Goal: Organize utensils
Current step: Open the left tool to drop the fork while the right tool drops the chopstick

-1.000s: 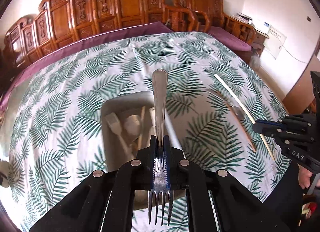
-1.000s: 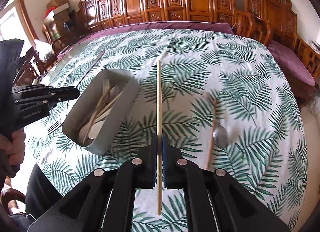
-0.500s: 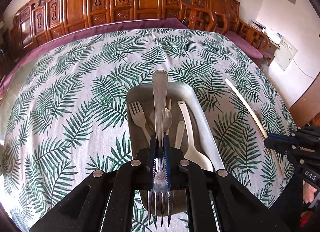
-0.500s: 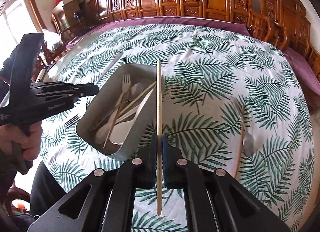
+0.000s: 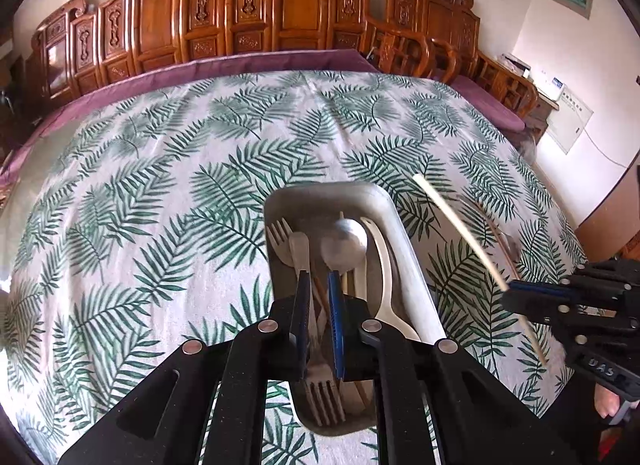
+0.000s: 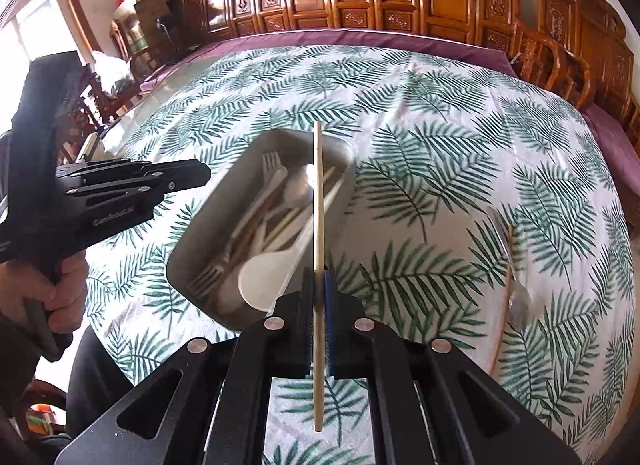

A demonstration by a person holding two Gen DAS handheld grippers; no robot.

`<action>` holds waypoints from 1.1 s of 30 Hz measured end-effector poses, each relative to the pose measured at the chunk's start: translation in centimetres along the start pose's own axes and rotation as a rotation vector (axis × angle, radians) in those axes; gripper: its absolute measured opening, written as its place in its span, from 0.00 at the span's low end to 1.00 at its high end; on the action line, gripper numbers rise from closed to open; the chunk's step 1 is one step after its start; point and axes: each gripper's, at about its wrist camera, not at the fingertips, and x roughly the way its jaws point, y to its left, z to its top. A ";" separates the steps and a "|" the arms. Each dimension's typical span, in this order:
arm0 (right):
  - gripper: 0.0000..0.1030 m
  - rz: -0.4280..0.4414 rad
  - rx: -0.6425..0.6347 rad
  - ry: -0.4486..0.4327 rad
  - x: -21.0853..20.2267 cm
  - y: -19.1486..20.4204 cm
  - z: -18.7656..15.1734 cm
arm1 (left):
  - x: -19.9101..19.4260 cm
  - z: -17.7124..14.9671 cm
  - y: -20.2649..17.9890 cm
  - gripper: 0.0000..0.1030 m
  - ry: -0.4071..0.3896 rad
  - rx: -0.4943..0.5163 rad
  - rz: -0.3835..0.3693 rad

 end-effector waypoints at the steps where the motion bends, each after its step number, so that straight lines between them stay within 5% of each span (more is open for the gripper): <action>1: 0.06 0.005 -0.002 -0.001 0.1 0.2 0.2 | -0.4 0.0 0.1 0.14 -0.007 -0.001 0.004; 13: 0.06 0.058 0.011 0.034 4.2 3.2 2.1 | -4.8 -0.9 2.0 0.29 -0.076 -0.030 0.065; 16: 0.06 0.067 0.023 0.048 5.3 3.3 2.3 | -5.7 -1.2 2.6 0.42 -0.086 -0.048 0.068; 20: 0.06 0.065 0.028 0.053 5.9 3.4 2.7 | -6.5 -1.6 3.4 0.48 -0.098 -0.071 0.078; 33: 0.06 0.076 0.033 0.012 4.9 2.9 3.6 | -6.9 -2.5 4.5 0.49 -0.099 -0.086 0.100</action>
